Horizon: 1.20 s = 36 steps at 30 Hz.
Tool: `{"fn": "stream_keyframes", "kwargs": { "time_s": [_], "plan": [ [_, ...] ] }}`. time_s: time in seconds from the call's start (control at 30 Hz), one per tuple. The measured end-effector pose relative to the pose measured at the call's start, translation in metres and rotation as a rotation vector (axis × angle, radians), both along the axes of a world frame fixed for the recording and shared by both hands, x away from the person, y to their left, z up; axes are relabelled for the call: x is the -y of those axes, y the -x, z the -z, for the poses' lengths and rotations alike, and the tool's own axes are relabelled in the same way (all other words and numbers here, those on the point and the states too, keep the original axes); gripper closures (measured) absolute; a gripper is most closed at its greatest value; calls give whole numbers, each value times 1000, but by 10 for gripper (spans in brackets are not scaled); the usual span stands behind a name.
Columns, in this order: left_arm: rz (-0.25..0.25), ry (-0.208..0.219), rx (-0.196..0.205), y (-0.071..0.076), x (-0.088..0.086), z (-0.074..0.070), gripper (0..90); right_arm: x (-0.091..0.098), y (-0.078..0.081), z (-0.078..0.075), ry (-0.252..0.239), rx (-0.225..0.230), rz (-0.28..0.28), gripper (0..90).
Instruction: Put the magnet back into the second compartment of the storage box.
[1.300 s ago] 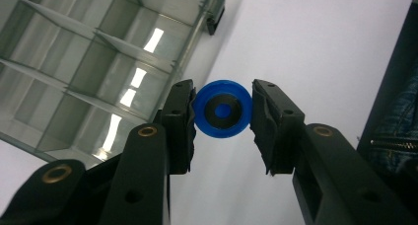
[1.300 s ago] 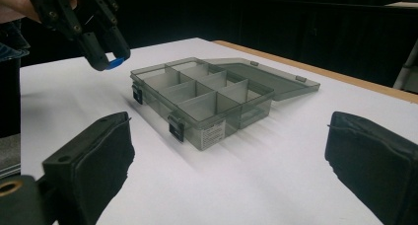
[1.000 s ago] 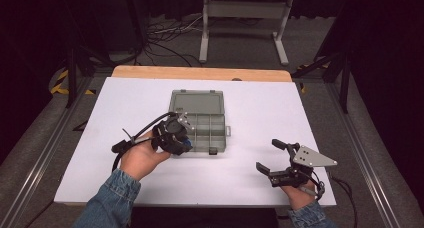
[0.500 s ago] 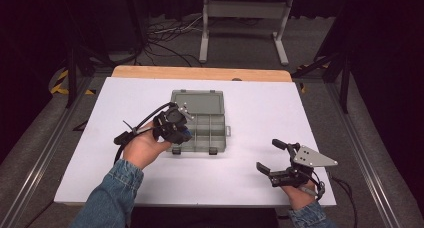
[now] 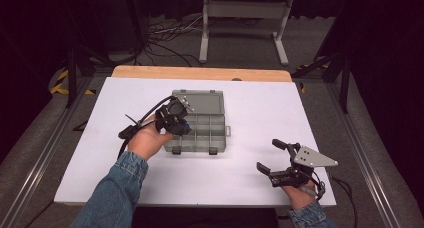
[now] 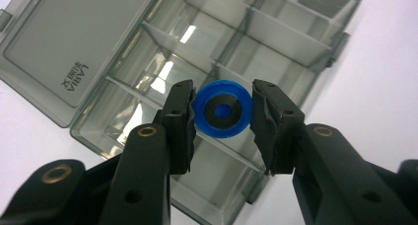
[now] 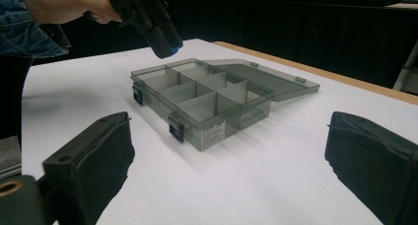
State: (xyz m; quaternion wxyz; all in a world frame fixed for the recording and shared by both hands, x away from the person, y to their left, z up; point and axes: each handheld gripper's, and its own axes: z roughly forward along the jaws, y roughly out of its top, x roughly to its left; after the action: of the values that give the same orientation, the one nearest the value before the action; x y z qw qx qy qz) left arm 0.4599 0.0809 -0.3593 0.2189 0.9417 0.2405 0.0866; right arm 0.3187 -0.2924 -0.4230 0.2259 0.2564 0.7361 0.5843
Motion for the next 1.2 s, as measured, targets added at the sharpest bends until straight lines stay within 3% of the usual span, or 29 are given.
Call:
{"fn": "stream_keyframes", "kwargs": {
  "time_s": [0.43, 0.87, 1.2],
  "plan": [
    [-49, 15, -19, -22, -1, 10, 624, 0, -1, 0, -2, -2, -5, 48],
    [-80, 33, -27, -34, 0, 23, 622, 0, -1, 0, 0, -7, -6, 48],
    [-87, 20, -30, -40, 5, 31, 620, 1, -1, 1, -1, -8, -8, 48]
  ]
}}
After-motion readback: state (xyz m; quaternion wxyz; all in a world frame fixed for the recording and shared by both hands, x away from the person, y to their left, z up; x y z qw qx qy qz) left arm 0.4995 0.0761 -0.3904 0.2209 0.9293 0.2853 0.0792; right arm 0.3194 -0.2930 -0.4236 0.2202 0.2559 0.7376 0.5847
